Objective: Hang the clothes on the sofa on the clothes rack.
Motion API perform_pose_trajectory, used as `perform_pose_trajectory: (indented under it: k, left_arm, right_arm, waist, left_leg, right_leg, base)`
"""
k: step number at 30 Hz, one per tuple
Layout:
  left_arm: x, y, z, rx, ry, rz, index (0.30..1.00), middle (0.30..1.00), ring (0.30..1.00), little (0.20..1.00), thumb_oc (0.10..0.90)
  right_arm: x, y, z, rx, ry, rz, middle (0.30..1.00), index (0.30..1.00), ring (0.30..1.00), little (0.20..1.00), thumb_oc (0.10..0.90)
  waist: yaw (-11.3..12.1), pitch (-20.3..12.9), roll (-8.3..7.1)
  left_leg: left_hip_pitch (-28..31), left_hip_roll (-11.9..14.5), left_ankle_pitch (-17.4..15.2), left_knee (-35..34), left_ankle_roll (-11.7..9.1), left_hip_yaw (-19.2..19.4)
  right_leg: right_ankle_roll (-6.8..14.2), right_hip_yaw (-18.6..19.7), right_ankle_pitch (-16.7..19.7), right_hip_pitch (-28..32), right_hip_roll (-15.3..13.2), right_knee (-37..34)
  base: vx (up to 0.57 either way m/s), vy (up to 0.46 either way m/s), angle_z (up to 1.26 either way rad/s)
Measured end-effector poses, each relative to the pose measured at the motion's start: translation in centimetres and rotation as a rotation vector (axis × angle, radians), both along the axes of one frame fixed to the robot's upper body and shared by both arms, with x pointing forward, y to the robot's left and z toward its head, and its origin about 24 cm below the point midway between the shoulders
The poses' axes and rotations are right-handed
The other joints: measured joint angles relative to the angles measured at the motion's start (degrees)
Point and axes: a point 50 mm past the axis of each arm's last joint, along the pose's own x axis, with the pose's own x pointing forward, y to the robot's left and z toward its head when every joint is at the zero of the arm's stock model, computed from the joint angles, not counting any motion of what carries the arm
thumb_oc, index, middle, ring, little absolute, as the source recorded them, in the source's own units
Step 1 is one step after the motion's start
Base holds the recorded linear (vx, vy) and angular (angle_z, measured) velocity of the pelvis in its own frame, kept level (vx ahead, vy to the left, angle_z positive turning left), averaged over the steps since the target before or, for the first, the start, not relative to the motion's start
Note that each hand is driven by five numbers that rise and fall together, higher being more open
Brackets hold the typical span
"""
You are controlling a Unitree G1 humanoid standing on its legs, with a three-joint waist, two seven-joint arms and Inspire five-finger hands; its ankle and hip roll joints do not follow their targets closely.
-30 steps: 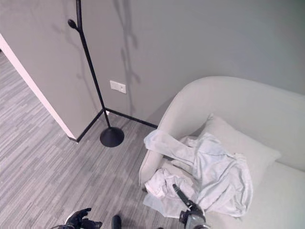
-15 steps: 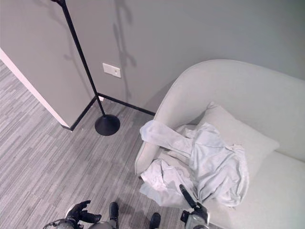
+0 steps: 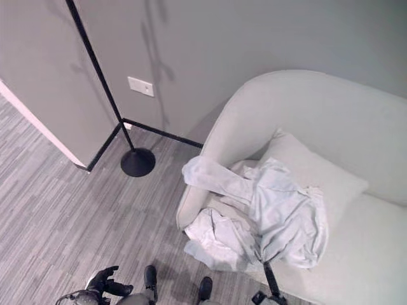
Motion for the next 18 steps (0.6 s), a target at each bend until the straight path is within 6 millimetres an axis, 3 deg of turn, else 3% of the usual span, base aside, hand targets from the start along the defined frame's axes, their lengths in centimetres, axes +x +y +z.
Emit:
perform_pose_trajectory:
  k: [5, 8, 10, 11, 13, 14, 16, 18]
  left_arm:
    - [0.4, -0.3, 0.1, 0.002, -0.005, -0.040, 0.900, 0.900, 0.900, 0.900, 0.800]
    - [1.9, -1.3, 0.5, 0.019, -0.035, -0.183, 0.900, 0.900, 0.900, 0.900, 0.800]
    - [3.5, -2.3, 1.0, 0.002, -0.095, -0.227, 0.900, 0.900, 0.900, 0.900, 0.800]
    - [3.4, -2.1, 1.0, 0.005, -0.090, -0.218, 0.900, 0.900, 0.900, 0.900, 0.800]
    - [5.2, -2.4, 1.8, 0.003, -0.153, -0.229, 0.900, 0.900, 0.900, 0.900, 0.800]
    - [6.2, -2.5, 2.2, 0.003, -0.183, -0.237, 0.900, 0.900, 0.900, 0.900, 0.800]
    - [7.0, -2.7, 2.7, 0.003, -0.214, -0.244, 0.900, 0.900, 0.900, 0.900, 0.800]
    - [7.3, -2.7, 2.8, 0.005, -0.219, -0.251, 0.900, 0.900, 0.900, 0.900, 0.800]
  right_arm:
    - [-1.6, -0.6, 0.0, -0.006, 0.039, -0.046, 0.900, 0.900, 0.900, 0.900, 0.800]
    - [1.7, -0.9, 0.7, -0.023, -0.040, 0.025, 0.900, 0.900, 0.900, 0.900, 0.800]
    - [6.9, -1.7, 2.6, -0.066, -0.199, 0.077, 0.900, 0.900, 0.900, 0.900, 0.800]
    - [8.4, -1.6, 3.3, -0.066, -0.239, 0.090, 0.900, 0.900, 0.900, 0.900, 0.800]
    - [13.5, -2.9, 6.6, -0.132, -0.358, 0.155, 0.900, 0.900, 0.900, 0.900, 0.800]
    - [15.0, -3.5, 7.9, -0.159, -0.399, 0.173, 0.900, 0.900, 0.900, 0.900, 0.800]
    - [16.8, -3.4, 9.3, -0.169, -0.434, 0.175, 0.900, 0.900, 0.900, 0.900, 0.800]
    - [16.5, -3.3, 9.0, -0.171, -0.398, 0.186, 0.900, 0.900, 0.900, 0.900, 0.800]
  waist:
    - [-0.67, 0.09, -0.23]
    - [-0.40, 0.62, 0.79]
    - [-0.21, 2.92, 2.80]
    - [0.46, 3.32, 3.15]
    - [1.53, 7.77, 4.83]
    - [2.36, 9.62, 5.58]
    - [3.07, 11.24, 5.83]
    - [3.18, 11.32, 5.71]
  left_leg:
    - [0.15, 0.46, 0.00, 0.00, 0.00, 0.99]
    - [-1.78, 0.67, 0.27, 0.13, -0.16, 1.20]
    - [-3.47, 0.60, 0.74, 0.89, 0.10, 1.07]
    - [-3.61, 0.65, 0.73, 0.87, 0.10, 1.04]
    - [-6.47, 0.64, 1.50, 1.11, 0.33, 0.42]
    - [-7.34, 0.66, 1.80, 1.06, 0.43, -0.06]
    - [-7.95, 0.61, 1.83, 0.83, 0.42, -0.24]
    - [-7.92, 0.51, 1.82, 0.74, 0.43, -0.29]
  right_leg:
    - [-0.16, 1.29, 0.14, -0.44, 0.08, -0.02]
    - [-0.19, 1.61, 0.63, -2.45, 0.26, -0.02]
    - [-0.36, 1.53, 1.69, -3.71, 0.13, -0.01]
    - [-0.36, 1.47, 1.66, -3.87, 0.19, -0.01]
    - [-0.48, 1.02, 2.15, -6.30, 0.23, -0.01]
    - [-0.60, 0.48, 2.33, -6.94, 0.28, 0.00]
    - [-0.60, 0.11, 2.32, -7.50, 0.23, -0.01]
    - [-0.60, 0.09, 2.32, -7.40, 0.13, 0.00]
  base:
    - [-0.01, -0.016, -0.13]
    - [-0.05, -0.005, -0.05]
    - [-0.06, -0.002, 0.03]
    - [-0.07, -0.013, 0.05]
    - [-0.05, -0.011, 0.13]
    - [-0.02, 0.007, 0.20]
    - [0.00, 0.013, 0.10]
    - [0.01, 0.003, 0.04]
